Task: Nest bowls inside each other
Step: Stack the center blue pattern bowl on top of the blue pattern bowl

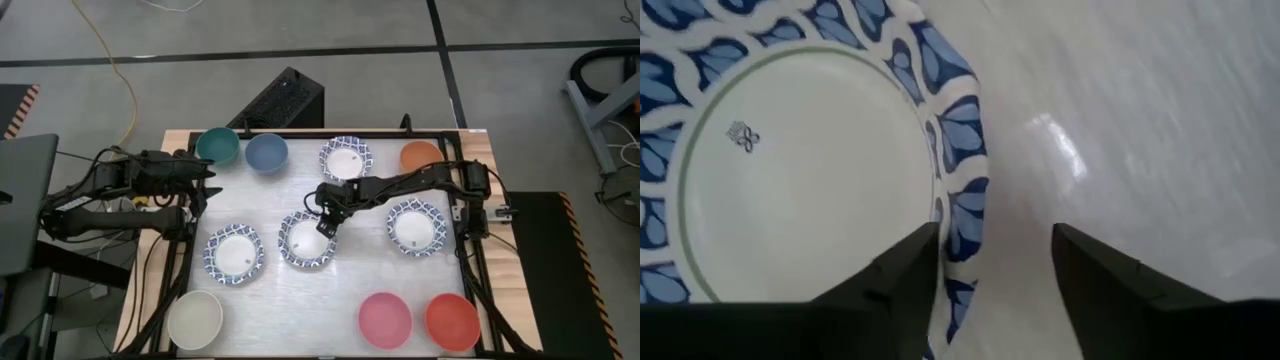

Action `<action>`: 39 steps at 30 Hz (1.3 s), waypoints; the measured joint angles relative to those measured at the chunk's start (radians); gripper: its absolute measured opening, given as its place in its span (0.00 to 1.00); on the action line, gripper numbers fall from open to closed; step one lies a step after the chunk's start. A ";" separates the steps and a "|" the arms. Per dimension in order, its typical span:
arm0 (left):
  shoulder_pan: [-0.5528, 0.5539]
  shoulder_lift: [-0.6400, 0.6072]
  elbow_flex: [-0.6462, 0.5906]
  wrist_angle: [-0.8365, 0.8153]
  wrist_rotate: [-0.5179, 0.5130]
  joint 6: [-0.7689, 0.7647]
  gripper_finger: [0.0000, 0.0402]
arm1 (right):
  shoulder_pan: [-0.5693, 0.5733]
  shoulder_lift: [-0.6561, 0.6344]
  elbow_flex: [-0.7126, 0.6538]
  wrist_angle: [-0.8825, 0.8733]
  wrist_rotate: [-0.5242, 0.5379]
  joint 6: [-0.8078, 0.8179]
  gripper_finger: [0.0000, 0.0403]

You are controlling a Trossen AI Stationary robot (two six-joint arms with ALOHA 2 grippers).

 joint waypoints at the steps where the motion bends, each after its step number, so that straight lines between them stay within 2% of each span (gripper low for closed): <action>1: 0.000 0.000 0.000 0.000 0.000 0.000 0.58 | 0.001 0.000 0.000 -0.002 0.000 -0.006 0.47; 5: 0.000 0.000 0.000 0.000 0.000 -0.001 0.58 | 0.001 0.000 0.000 -0.010 -0.004 -0.008 0.30; 9: 0.000 0.000 0.000 0.000 0.000 -0.001 0.58 | 0.001 0.000 0.001 -0.003 -0.037 0.014 0.08; 11: 0.000 0.000 0.000 0.000 0.000 -0.002 0.58 | 0.001 0.000 0.002 0.002 -0.038 0.029 0.03; 18: 0.000 0.000 0.000 0.000 0.000 -0.007 0.58 | -0.011 -0.007 0.069 -0.010 -0.054 0.095 0.03; 24: 0.000 0.000 0.000 0.000 0.000 -0.007 0.58 | -0.091 -0.084 0.137 -0.066 -0.050 0.071 0.01; 32: 0.000 0.000 0.000 -0.007 0.000 -0.007 0.58 | -0.304 -0.269 0.137 -0.254 0.087 0.071 0.01; 35: 0.000 0.000 0.000 -0.007 0.000 -0.007 0.58 | -0.414 -0.302 0.118 -0.277 0.079 0.071 0.01; 39: 0.000 0.000 0.000 -0.006 0.000 -0.013 0.58 | -0.540 -0.310 0.054 -0.275 0.001 0.078 0.01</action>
